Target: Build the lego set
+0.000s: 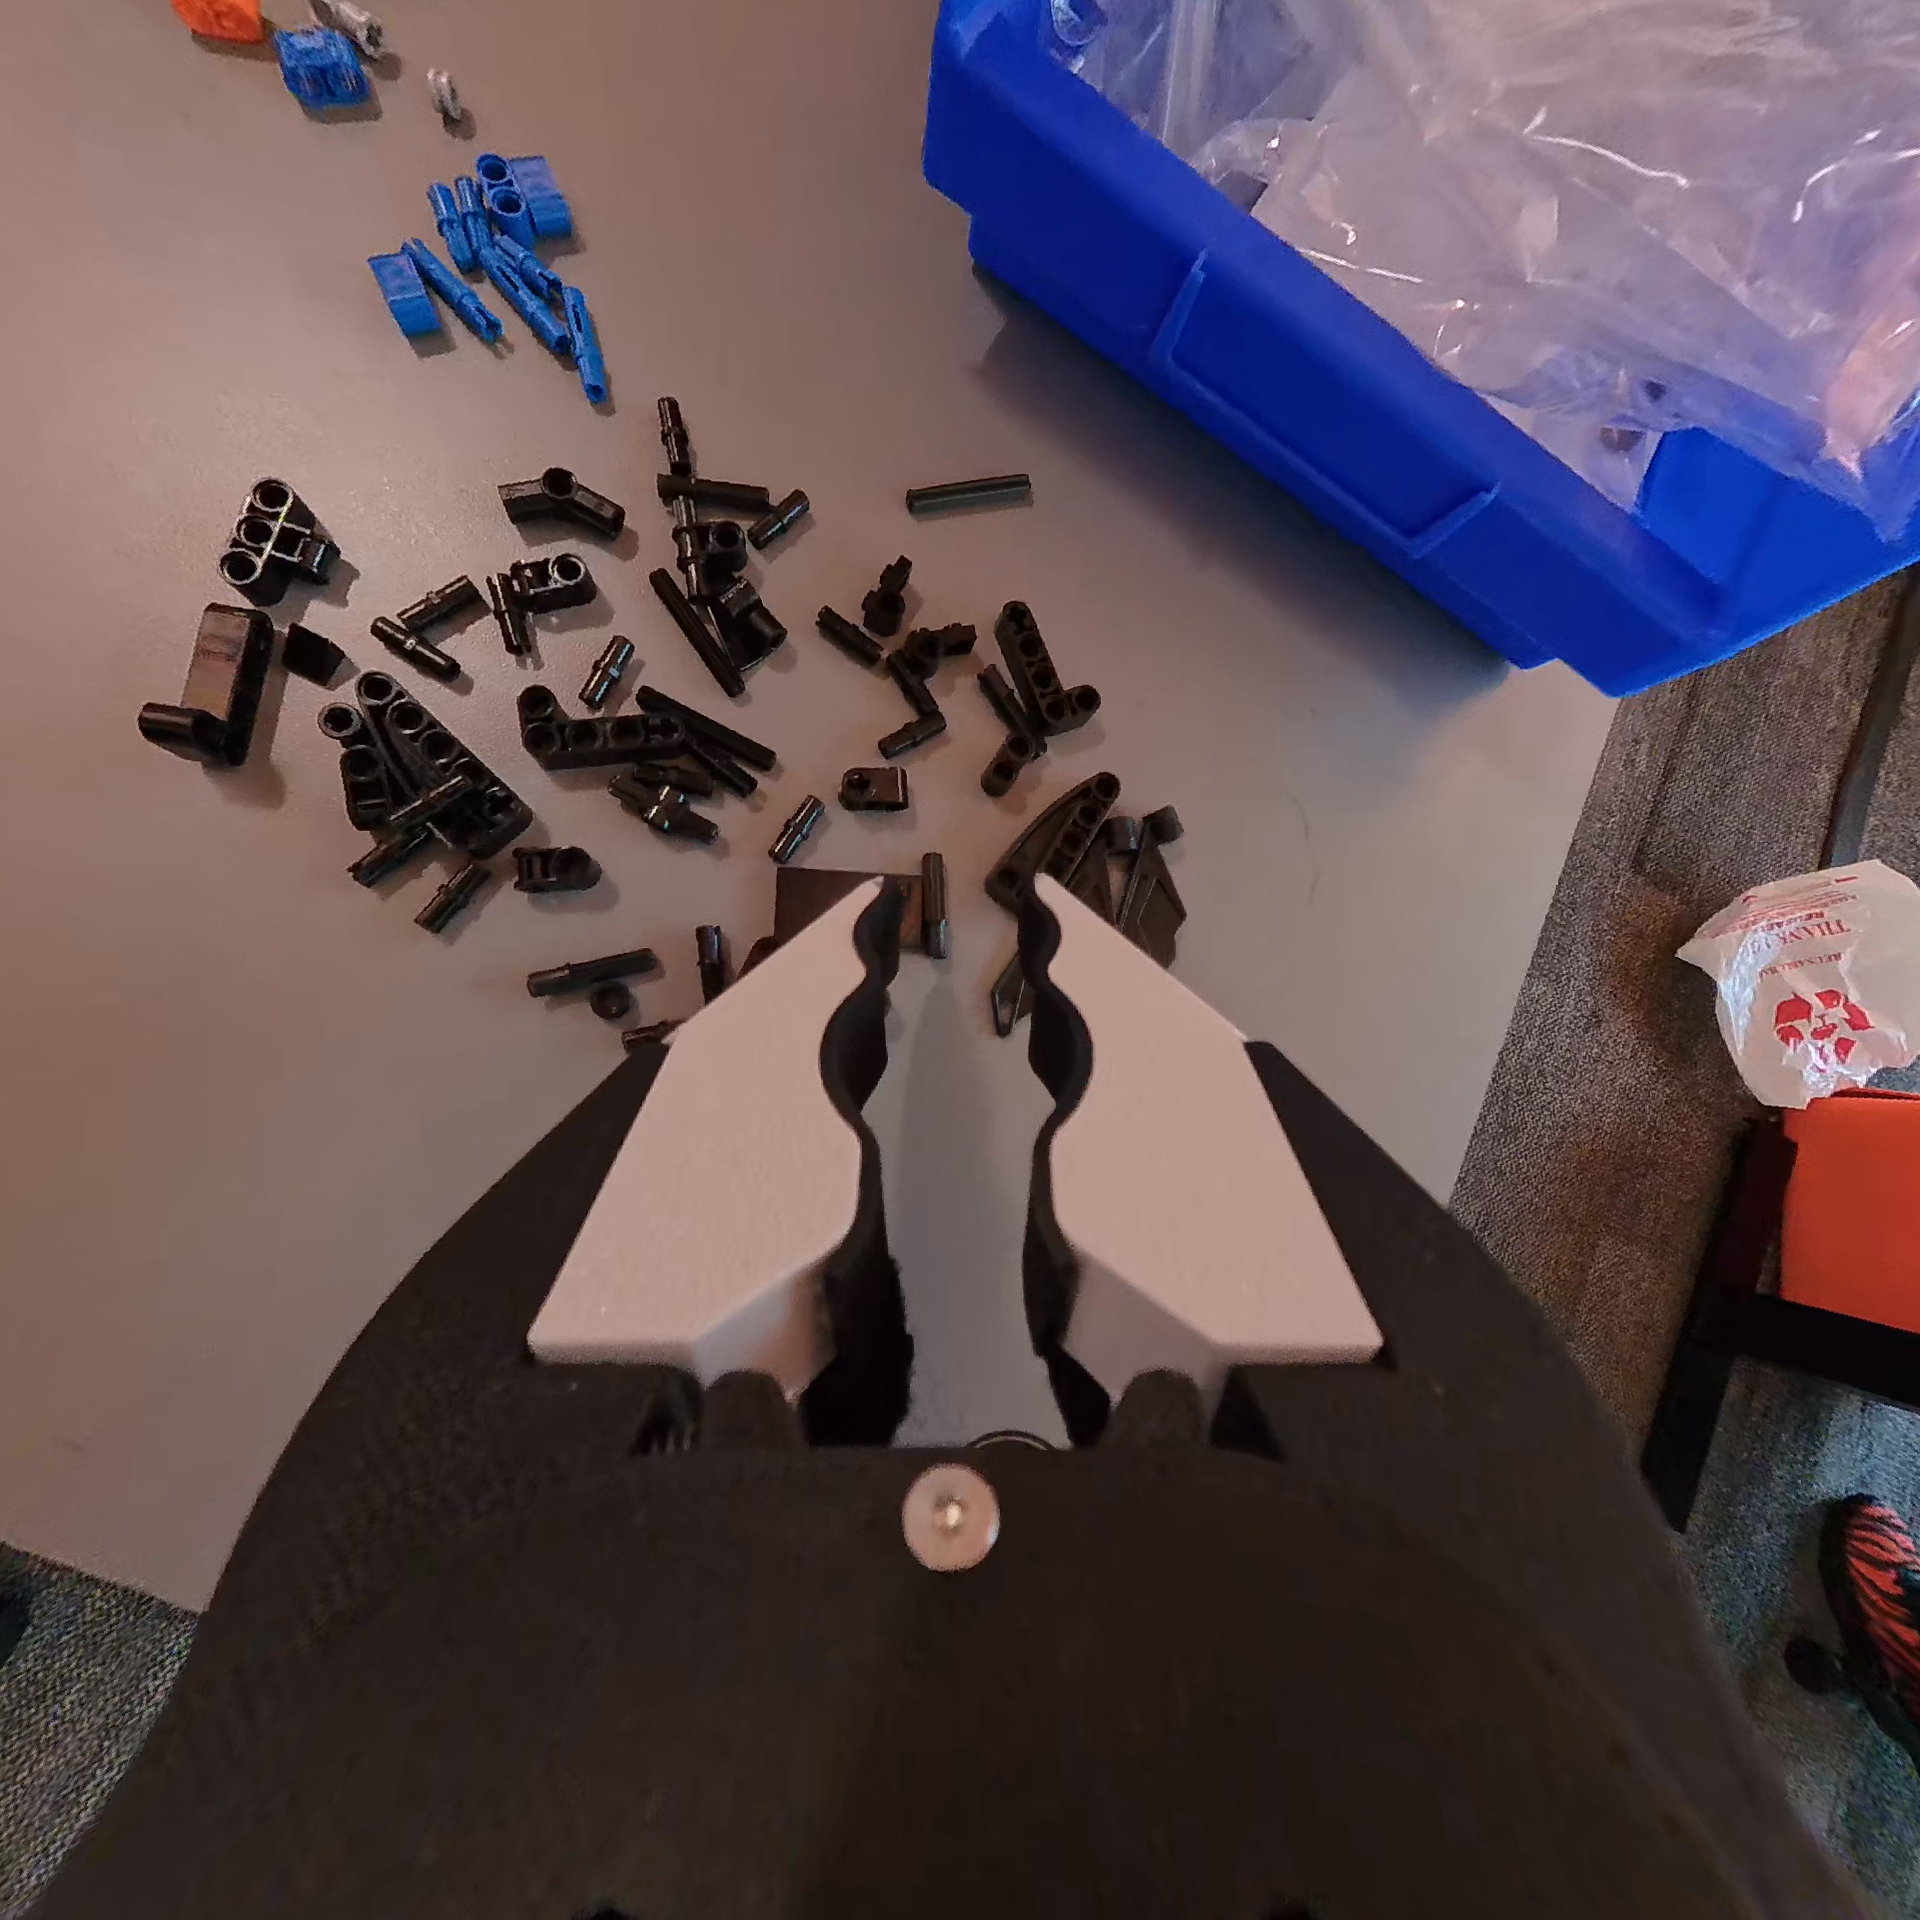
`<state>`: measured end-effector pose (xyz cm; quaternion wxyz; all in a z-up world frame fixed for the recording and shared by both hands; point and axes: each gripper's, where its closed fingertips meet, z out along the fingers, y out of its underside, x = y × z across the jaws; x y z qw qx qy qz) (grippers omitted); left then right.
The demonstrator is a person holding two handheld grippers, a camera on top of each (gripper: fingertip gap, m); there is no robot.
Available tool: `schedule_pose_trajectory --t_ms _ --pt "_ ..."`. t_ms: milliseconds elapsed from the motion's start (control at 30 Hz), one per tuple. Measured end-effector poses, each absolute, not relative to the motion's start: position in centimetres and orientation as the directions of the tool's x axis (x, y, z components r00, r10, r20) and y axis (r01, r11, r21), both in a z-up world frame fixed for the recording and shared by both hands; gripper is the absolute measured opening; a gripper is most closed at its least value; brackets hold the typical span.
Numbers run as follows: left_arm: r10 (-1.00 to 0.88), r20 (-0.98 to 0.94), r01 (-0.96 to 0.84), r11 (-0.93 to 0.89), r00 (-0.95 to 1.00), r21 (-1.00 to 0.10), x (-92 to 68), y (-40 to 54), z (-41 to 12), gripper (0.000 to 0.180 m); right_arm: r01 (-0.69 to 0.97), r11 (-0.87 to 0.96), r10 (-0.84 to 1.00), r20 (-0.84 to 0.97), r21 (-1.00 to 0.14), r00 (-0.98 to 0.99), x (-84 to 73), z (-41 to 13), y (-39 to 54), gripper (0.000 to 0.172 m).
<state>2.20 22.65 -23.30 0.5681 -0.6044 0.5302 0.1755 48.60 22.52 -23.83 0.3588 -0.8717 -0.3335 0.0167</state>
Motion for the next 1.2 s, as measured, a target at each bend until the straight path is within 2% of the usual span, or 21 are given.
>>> schedule_pose_trajectory --t_ms 400,1200 --pt "-0.443 -0.816 -0.841 0.211 0.372 -0.498 2.3 22.6 -23.3 0.0 0.565 -0.546 0.641 0.126 -0.618 0.757 48.2 -25.8 19.6 0.024" --pt "-0.439 -0.823 -0.85 0.208 0.362 -0.484 2.2 22.7 -23.6 0.0 0.588 -0.539 0.69 0.084 -0.603 0.719 46.8 -26.5 17.6 0.018"
